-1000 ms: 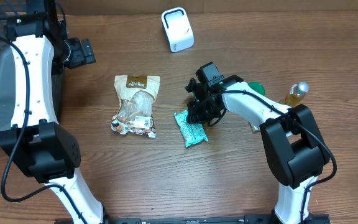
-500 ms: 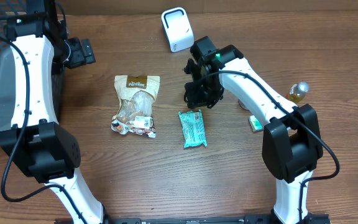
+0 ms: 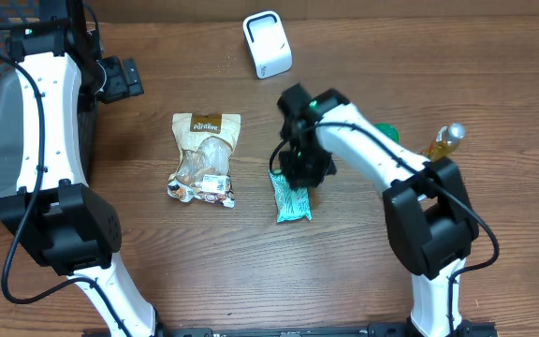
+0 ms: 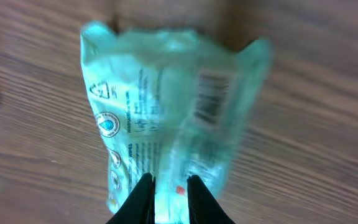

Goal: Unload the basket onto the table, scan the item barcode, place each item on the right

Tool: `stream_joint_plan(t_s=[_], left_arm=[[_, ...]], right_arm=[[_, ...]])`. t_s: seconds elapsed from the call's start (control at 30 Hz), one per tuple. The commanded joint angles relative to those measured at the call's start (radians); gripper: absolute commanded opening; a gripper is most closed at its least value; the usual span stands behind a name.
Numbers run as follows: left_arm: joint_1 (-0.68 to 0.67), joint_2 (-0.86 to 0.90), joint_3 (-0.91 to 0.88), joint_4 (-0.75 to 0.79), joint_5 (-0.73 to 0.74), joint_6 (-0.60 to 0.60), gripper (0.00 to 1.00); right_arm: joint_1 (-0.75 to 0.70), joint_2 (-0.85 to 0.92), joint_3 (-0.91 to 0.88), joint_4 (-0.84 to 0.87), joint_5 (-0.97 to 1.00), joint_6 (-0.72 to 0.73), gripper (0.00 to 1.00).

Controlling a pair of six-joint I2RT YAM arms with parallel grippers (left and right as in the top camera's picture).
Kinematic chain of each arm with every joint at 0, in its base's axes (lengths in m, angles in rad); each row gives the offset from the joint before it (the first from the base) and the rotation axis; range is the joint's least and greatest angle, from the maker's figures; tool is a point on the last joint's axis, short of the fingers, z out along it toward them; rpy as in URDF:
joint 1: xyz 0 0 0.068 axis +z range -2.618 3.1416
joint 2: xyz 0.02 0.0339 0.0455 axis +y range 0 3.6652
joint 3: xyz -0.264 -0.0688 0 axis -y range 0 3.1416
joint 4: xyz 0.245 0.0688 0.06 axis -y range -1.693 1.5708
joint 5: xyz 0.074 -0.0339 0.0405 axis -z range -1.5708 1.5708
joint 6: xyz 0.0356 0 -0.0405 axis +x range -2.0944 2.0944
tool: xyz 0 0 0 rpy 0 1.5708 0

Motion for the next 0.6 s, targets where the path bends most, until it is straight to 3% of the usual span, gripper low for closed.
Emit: stream_joint_plan(t_s=[0.0, 0.13, 0.3, 0.57], left_arm=[[0.001, 0.001, 0.020, -0.001, 0.004, 0.019, 1.00], [0.002, 0.001, 0.020, 0.000, 0.004, 0.019, 1.00], [0.000, 0.001, 0.020, -0.001, 0.004, 0.019, 1.00], [0.000, 0.001, 0.020, -0.001, 0.004, 0.019, 1.00]], right_arm=[[0.051, -0.009, -0.062, 0.040, 0.028, 0.033, 0.16], [0.096, -0.009, -0.157, 0.141, 0.208, 0.103, 0.19], [0.089, -0.009, -0.183, 0.147, 0.389, 0.102, 0.19], [0.057, -0.010, -0.037, 0.073, 0.397, 0.069, 0.23]])
